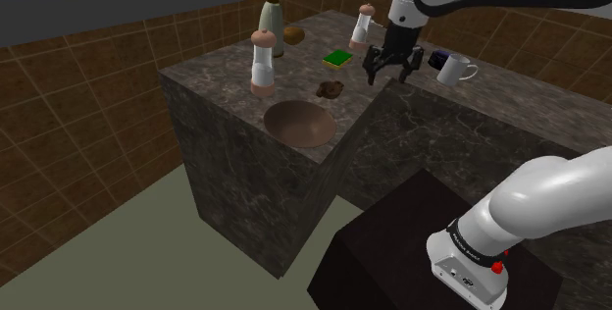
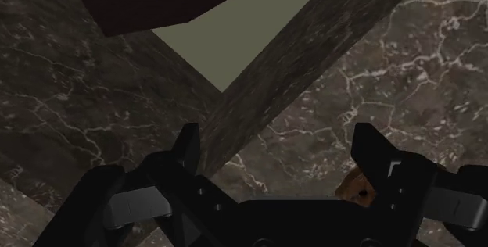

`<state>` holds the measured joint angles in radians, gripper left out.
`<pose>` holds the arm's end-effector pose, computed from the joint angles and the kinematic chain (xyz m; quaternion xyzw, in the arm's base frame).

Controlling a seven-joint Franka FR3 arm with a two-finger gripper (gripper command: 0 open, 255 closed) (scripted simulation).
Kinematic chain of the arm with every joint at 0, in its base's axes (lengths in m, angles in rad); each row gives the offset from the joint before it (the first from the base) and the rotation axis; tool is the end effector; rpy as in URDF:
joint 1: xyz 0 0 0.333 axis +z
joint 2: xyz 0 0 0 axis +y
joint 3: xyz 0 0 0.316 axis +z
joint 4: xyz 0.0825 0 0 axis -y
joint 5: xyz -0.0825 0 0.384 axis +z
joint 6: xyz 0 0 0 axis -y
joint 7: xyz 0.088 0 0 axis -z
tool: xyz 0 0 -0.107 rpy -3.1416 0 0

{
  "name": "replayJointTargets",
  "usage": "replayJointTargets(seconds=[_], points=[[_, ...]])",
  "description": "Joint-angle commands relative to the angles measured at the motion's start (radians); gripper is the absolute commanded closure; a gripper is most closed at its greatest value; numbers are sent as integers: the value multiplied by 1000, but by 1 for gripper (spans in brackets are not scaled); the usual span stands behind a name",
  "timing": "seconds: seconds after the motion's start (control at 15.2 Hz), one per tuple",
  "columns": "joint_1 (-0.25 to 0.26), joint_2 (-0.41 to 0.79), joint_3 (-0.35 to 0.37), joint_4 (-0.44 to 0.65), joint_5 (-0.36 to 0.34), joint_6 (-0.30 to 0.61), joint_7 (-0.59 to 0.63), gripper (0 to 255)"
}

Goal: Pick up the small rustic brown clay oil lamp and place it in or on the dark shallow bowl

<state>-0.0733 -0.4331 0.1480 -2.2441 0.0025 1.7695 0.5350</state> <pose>0.4176 0.0381 0.5305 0.9712 -0.2355 -0.0131 0.0351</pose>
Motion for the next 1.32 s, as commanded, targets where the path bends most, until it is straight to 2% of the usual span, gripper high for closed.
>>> replayJointTargets(seconds=[0.0, 0.4, 0.79, 1.25], points=[[-13, 84, 20, 50, 10, 32, 84, 0], [-38, 324, 52, 234, 15, 86, 309, 0], [-45, 542, 50, 437, 6, 103, 496, 0], [-43, 558, 50, 362, 3, 194, 498, 0]])
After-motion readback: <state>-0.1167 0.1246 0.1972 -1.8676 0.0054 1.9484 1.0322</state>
